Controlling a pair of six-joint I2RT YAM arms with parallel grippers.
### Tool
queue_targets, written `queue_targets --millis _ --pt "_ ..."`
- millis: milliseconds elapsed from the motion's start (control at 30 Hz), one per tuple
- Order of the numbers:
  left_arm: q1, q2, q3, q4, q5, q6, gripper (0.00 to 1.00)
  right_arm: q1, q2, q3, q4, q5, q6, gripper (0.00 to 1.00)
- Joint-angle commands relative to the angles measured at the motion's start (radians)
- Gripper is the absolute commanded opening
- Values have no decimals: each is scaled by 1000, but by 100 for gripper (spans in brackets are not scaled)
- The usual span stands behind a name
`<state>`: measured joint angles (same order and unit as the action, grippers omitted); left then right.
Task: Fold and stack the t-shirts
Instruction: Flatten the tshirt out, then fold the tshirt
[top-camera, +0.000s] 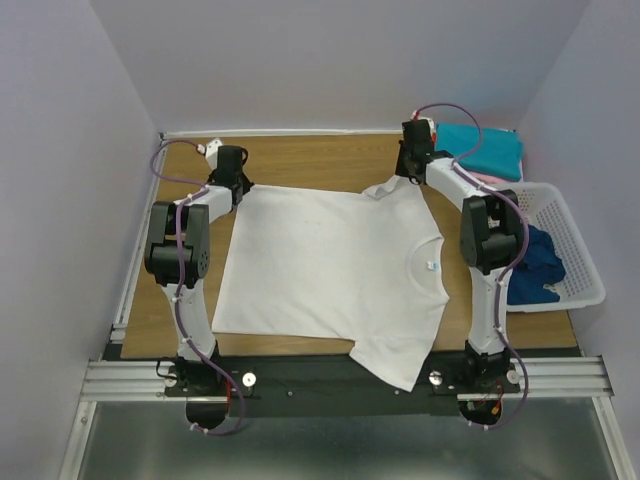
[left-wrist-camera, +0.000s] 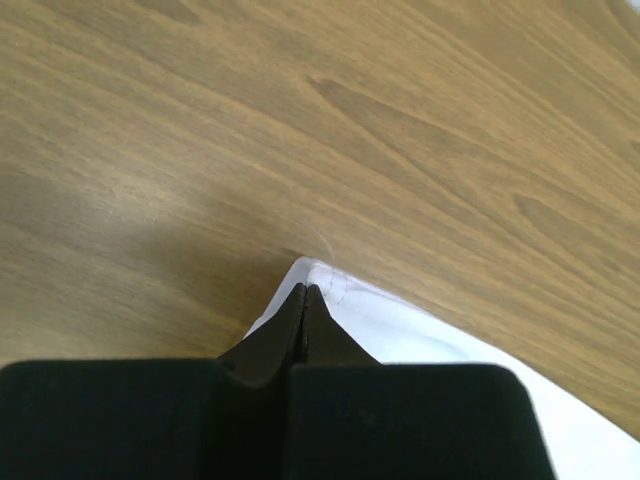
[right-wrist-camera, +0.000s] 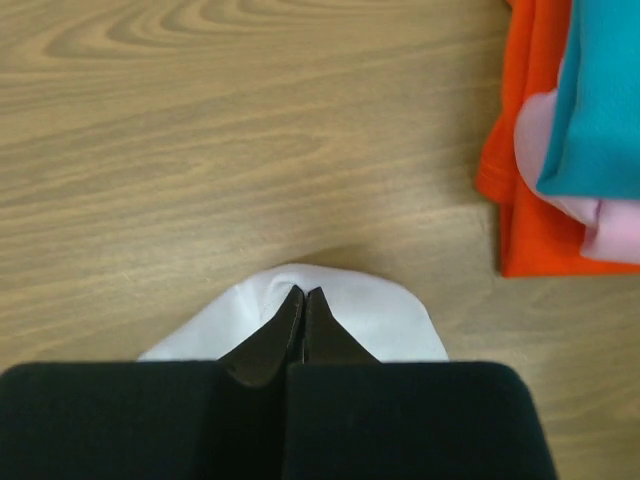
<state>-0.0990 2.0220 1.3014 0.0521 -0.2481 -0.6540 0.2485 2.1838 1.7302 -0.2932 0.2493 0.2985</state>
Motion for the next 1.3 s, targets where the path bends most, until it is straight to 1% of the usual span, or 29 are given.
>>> queue_targets --millis 0,100,233,267,367,400,467,500,533,600,633,767,833,867,1100,1267 --pt "19 -2 58 6 18 14 0 -15 19 88 34 -51 16 1" --pt "30 -2 58 5 29 19 0 -17 10 77 34 -58 21 1" --pt "33 -35 32 6 35 24 0 -18 -54 11 32 -70 33 1" --pt "33 -58 7 14 36 24 0 -18 -94 -41 34 -80 45 1" --pt "33 -95 -43 37 56 22 0 -17 -169 -128 35 -97 60 1" --pt "33 -121 -77 52 62 22 0 -18 -227 -192 34 -102 73 1" --pt "33 -146 -112 66 69 10 0 -17 -287 -256 32 -105 99 1" --pt "33 -173 -149 71 69 2 0 -17 -342 -294 32 -102 112 1" --pt "32 -187 -169 78 70 -5 0 -17 -375 -363 32 -107 120 1" --pt "32 -235 -227 98 69 -10 0 -17 -430 -434 32 -117 148 1" --pt "33 -250 -244 101 60 -18 0 -17 -490 -499 32 -114 160 1" --pt "32 -333 -333 127 55 -15 0 -17 -617 -625 31 -122 195 1" --pt "31 -356 -353 126 58 -18 0 -15 -659 -670 25 -139 206 1" --pt "31 -368 -366 132 62 -16 0 -15 -705 -710 22 -151 212 1" --pt "33 -471 -459 131 17 -24 0 -14 -883 -805 -49 -208 251 1" --pt "33 -497 -479 117 13 -22 0 -14 -966 -876 -75 -255 284 1"
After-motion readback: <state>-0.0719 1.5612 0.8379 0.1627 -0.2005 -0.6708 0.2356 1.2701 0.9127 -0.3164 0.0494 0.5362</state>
